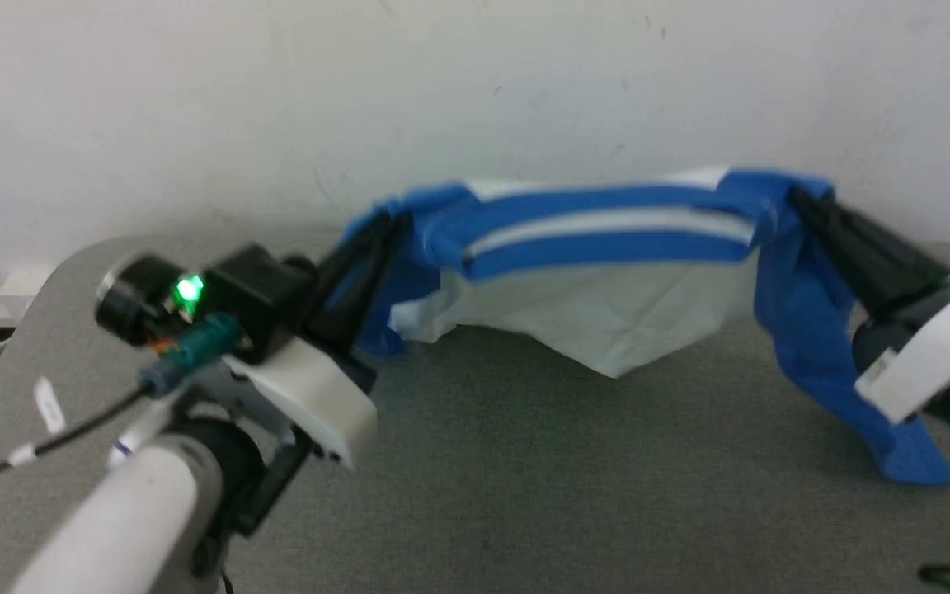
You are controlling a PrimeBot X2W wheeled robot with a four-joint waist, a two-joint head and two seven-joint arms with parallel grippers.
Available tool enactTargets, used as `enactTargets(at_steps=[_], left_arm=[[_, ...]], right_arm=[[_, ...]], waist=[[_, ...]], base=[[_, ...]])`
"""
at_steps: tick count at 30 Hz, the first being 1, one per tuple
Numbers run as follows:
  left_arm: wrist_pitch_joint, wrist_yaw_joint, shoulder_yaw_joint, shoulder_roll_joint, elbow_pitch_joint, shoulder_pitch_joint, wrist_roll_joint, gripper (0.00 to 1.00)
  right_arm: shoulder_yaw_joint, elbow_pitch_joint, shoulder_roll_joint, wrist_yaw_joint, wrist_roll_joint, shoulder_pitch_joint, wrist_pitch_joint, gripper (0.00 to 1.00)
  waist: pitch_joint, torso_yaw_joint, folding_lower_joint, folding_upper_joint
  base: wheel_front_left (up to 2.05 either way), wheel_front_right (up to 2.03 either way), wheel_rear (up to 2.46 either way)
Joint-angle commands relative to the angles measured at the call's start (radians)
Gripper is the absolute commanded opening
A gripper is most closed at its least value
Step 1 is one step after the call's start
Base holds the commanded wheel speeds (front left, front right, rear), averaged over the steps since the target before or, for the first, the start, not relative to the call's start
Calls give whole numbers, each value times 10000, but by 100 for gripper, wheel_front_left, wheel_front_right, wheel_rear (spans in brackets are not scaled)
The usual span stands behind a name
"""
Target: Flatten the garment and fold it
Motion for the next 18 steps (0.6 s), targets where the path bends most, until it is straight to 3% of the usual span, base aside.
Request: enactTargets(at_steps=[1, 10, 18], left_arm=[[4, -47, 146, 85, -44, -301, -23, 0], [-12, -522, 861, -137, 646, -3078, -324, 0], [282, -1013, 1255, 35, 1991, -5126, -530, 0]], right_arm=[[-92, -48, 27, -11, 42, -307, 39, 0], [-69, 258, 33, -11, 22, -2961, 150, 0], [299, 1433, -131, -11, 61, -5237, 191, 0]], waist=[[-51, -49, 1, -1], [-19, -310, 1, -1], [841, -652, 1, -1]], base=[[0, 0, 0], [0, 0, 0], [0, 0, 0]])
